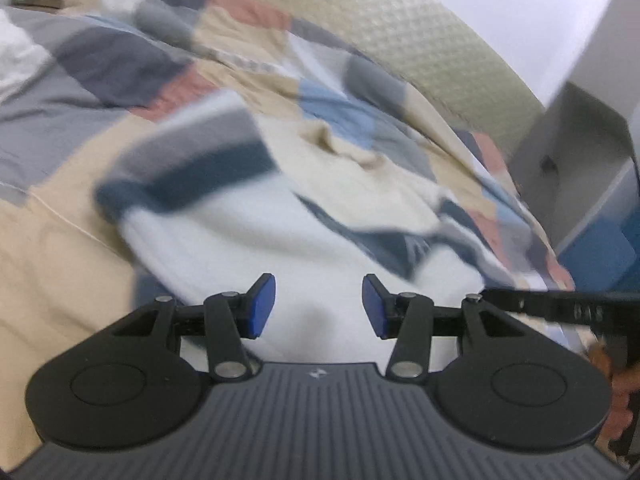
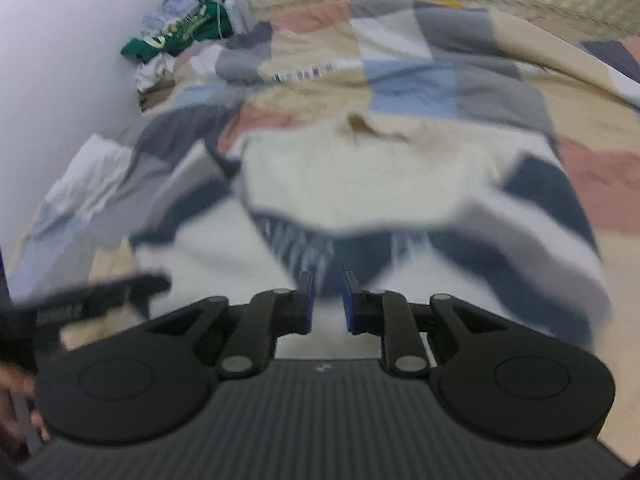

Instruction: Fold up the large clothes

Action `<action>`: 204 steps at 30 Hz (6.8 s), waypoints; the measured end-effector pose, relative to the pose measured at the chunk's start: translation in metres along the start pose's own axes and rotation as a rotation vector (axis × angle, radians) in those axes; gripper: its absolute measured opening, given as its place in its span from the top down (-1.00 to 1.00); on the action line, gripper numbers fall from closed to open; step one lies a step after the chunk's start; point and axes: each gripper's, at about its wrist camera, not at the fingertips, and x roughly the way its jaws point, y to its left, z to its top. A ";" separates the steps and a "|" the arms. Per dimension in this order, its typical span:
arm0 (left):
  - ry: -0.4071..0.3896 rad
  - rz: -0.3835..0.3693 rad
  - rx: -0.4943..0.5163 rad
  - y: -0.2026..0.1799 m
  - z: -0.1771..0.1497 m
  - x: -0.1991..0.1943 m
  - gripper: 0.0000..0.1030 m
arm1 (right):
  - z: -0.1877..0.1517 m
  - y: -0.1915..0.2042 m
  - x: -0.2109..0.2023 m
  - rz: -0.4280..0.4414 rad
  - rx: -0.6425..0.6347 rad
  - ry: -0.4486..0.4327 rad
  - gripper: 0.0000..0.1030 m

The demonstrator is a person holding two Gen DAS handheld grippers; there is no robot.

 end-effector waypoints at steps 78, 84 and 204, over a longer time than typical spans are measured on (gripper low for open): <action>0.352 -0.046 -0.403 0.000 -0.108 -0.085 -0.41 | -0.180 -0.082 -0.063 0.236 0.803 0.112 -0.48; 0.479 -0.026 -0.301 -0.018 -0.119 -0.068 -0.40 | -0.171 -0.064 -0.062 0.348 0.718 0.067 -0.48; -0.016 0.304 0.101 -0.039 -0.011 0.026 -0.37 | -0.046 -0.061 0.024 -0.193 -0.054 -0.118 -0.37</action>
